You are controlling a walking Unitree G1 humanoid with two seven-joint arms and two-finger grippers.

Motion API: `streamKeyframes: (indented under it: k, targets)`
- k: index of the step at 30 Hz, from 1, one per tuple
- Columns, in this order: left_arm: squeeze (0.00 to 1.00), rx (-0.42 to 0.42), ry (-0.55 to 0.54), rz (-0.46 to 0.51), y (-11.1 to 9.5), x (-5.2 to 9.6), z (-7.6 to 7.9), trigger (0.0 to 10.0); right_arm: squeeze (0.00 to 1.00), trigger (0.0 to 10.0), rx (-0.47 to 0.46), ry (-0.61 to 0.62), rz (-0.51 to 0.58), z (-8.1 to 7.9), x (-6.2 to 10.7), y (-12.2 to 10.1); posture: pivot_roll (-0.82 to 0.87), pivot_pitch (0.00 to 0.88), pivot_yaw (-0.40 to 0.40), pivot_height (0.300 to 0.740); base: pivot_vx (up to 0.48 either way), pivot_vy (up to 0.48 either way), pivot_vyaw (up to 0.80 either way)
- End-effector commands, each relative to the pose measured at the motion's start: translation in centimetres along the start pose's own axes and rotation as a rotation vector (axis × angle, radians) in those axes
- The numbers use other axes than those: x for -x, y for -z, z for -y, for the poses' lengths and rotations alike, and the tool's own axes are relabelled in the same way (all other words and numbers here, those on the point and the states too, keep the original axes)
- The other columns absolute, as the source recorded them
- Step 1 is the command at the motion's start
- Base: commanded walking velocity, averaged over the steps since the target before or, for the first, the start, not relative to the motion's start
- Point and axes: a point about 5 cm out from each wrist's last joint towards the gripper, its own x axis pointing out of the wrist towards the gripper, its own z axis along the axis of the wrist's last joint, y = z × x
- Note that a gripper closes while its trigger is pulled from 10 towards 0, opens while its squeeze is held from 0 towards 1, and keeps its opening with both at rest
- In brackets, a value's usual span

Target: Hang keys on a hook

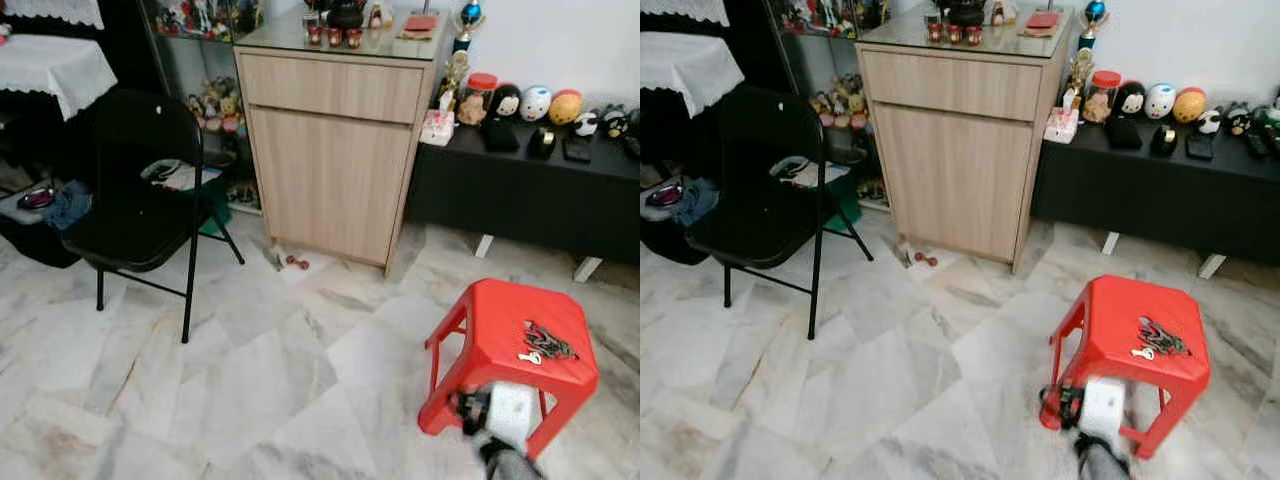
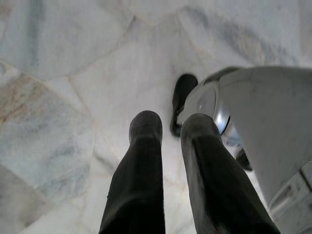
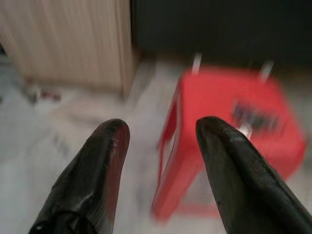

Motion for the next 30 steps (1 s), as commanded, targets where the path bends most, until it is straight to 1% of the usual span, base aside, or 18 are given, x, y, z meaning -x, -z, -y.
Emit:
streamKeyframes:
  k: [1, 6, 7, 9, 10, 11, 13, 14, 17, 18, 19, 20, 21, 22, 23, 24, 26, 30]
  targets:
    - [0.00, 0.009, -0.021, -0.010, 0.6, 0.2, -0.2, 10.0, 0.00, 10.0, 0.028, 0.009, 0.005, 0.3, 0.8, 0.5, 0.20, 0.000, -0.063, 0.740, 0.000, 0.000, 0.00]
    - [0.00, 0.024, -0.029, -0.005, 0.9, 0.3, -0.1, 10.0, 0.00, 10.0, 0.011, 0.074, -0.005, 1.7, 2.2, 1.0, 0.19, 0.000, -0.089, 0.740, 0.000, 0.000, 0.00]
    - [0.00, 0.024, -0.029, -0.005, 0.9, 0.3, -0.1, 10.0, 0.00, 10.0, 0.011, 0.074, -0.005, 1.7, 2.2, 1.0, 0.19, 0.000, -0.089, 0.740, 0.000, 0.000, 0.00]
    - [0.00, 0.032, -0.033, -0.004, 0.9, 0.3, 0.1, 10.0, 0.00, 10.0, -0.013, 0.113, -0.022, 2.3, 3.4, 1.5, 0.20, 0.000, -0.092, 0.740, 0.000, 0.000, 0.00]
    - [0.00, 0.032, -0.033, -0.004, 0.9, 0.3, 0.1, 10.0, 0.00, 10.0, -0.013, 0.113, -0.022, 2.3, 3.4, 1.5, 0.20, 0.000, -0.092, 0.740, 0.000, 0.000, 0.00]
    - [0.00, 0.044, -0.034, 0.001, 0.9, 0.3, 0.1, 10.0, 0.00, 10.0, -0.028, 0.117, -0.039, 2.2, 4.0, 1.9, 0.20, 0.000, -0.094, 0.740, 0.000, 0.000, 0.00]
    - [0.00, 0.044, -0.034, 0.000, 0.9, 0.3, 0.2, 10.0, 0.00, 10.0, -0.016, 0.106, -0.073, 1.9, 4.8, 2.6, 0.20, 0.000, -0.094, 0.740, 0.000, 0.000, 0.00]
    - [0.00, 0.040, -0.033, -0.005, 1.0, 0.3, 0.2, 10.0, 0.00, 10.0, -0.004, 0.098, -0.108, 1.6, 5.2, 3.4, 0.20, 0.000, -0.093, 0.740, 0.000, 0.000, 0.00]
    - [0.00, 0.037, -0.034, -0.008, 1.0, 0.3, 0.3, 10.0, 0.00, 10.0, -0.006, 0.103, -0.172, 1.4, 5.1, 4.4, 0.20, 0.000, -0.092, 0.740, 0.000, 0.000, 0.00]
    - [0.00, 0.039, -0.034, -0.007, 1.0, 0.3, 0.3, 10.0, 0.00, 10.0, -0.026, 0.102, -0.205, 1.4, 4.8, 4.7, 0.20, 0.000, -0.093, 0.740, 0.000, 0.000, 0.00]
    - [0.00, 0.039, -0.034, -0.007, 1.0, 0.3, 0.3, 10.0, 0.00, 10.0, -0.026, 0.102, -0.205, 1.4, 4.8, 4.7, 0.20, 0.000, -0.093, 0.740, 0.000, 0.000, 0.00]
    - [0.00, 0.041, -0.034, -0.005, 0.9, 0.2, 0.3, 10.0, 0.00, 10.0, -0.037, 0.105, -0.271, 1.2, 4.2, 5.3, 0.21, 0.000, -0.090, 0.740, 0.000, 0.000, 0.00]
    - [0.00, 0.043, -0.035, -0.003, 0.9, 0.2, 0.3, 10.0, 0.00, 10.0, -0.077, 0.100, -0.340, 0.8, 3.7, 5.8, 0.21, 0.000, -0.088, 0.740, 0.000, 0.000, 0.00]
    - [0.00, 0.043, -0.035, -0.003, 0.9, 0.2, 0.3, 10.0, 0.00, 10.0, -0.077, 0.100, -0.340, 0.8, 3.7, 5.8, 0.21, 0.000, -0.088, 0.740, 0.000, 0.000, 0.00]
    - [0.00, 0.044, -0.035, -0.002, 0.8, 0.2, 0.3, 10.0, 0.00, 10.0, -0.121, 0.087, -0.388, 0.4, 3.4, 6.1, 0.21, 0.000, -0.090, 0.740, 0.000, 0.000, 0.00]
    - [0.00, 0.045, -0.036, -0.001, 0.8, 0.2, 0.3, 10.0, 0.00, 10.0, -0.122, 0.067, -0.416, 0.1, 3.4, 6.4, 0.21, 0.000, -0.092, 0.740, 0.000, 0.000, 0.00]
    - [0.00, 0.047, -0.037, 0.002, 0.7, 0.2, 0.3, 10.0, 0.00, 10.0, -0.102, 0.040, -0.452, -0.3, 3.4, 6.7, 0.22, 0.000, -0.096, 0.740, 0.000, 0.000, 0.00]
    - [0.00, 0.057, -0.041, 0.005, 0.7, 0.2, 0.3, 10.0, 0.00, 10.0, -0.097, 0.034, -0.607, -0.6, 4.6, 8.5, 0.22, 0.000, -0.099, 0.740, 0.000, 0.000, 0.00]
